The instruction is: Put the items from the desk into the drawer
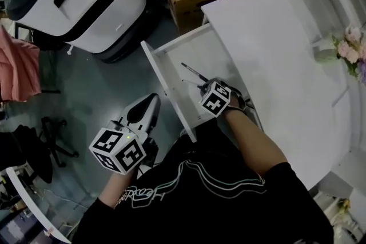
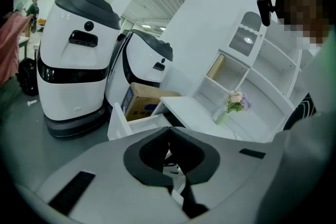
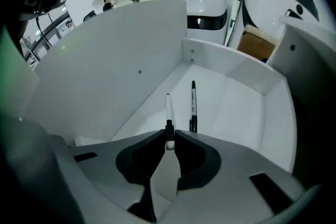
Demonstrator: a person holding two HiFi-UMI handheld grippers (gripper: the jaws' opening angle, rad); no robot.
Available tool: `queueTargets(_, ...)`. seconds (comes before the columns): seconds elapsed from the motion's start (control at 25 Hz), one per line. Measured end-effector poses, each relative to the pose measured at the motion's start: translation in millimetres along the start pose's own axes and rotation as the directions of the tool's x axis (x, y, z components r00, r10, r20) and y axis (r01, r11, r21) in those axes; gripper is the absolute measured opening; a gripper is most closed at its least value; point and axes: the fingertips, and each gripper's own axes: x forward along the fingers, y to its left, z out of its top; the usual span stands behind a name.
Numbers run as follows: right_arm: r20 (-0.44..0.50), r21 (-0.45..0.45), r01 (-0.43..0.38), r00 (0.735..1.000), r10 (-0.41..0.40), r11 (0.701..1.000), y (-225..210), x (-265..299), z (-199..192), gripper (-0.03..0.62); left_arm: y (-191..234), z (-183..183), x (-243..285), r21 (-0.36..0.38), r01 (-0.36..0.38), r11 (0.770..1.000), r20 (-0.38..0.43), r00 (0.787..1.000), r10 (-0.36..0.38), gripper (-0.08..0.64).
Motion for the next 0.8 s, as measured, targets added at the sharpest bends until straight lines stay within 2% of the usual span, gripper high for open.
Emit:
queueTargets(0.12, -0.067, -0.049, -0.017, 0.998, 0.014, 0.999, -5, 21, -4, 0.075, 12, 2, 3, -0.022, -0.031, 0.999, 0.006, 1.000, 0.031, 0.020)
queueTargets(0.24, -0.099, -0.060, -0.035, 0.995, 0.029, 0.998, -7, 30, -5, 0.079, 20, 3, 4, -0.040, -0.050, 0.998, 0.011, 0.999, 0.050, 0.020)
queueTargets(0.4, -0.084, -0.023, -0.073, 0.994, 0.071, 0.997, -3, 24, 0, 0.181, 22, 5, 3, -0.047, -0.052, 0.998, 0.013, 0.999, 0.053, 0.020)
queueTargets(0.64, 0.054, 0.069, -0.053, 0.997, 0.050, 0.996, 7, -26, 16, 0.187, -2, 7, -1, -0.007, 0.035, 0.999, -0.002, 0.999, -0.035, 0.020)
queueTargets(0.8, 0.221, 0.184, -0.041, 0.975, -0.001, 0.982, 31, -82, 27, 0.180, -32, 5, -9, 0.045, 0.115, 0.992, -0.028, 0.993, -0.113, 0.020)
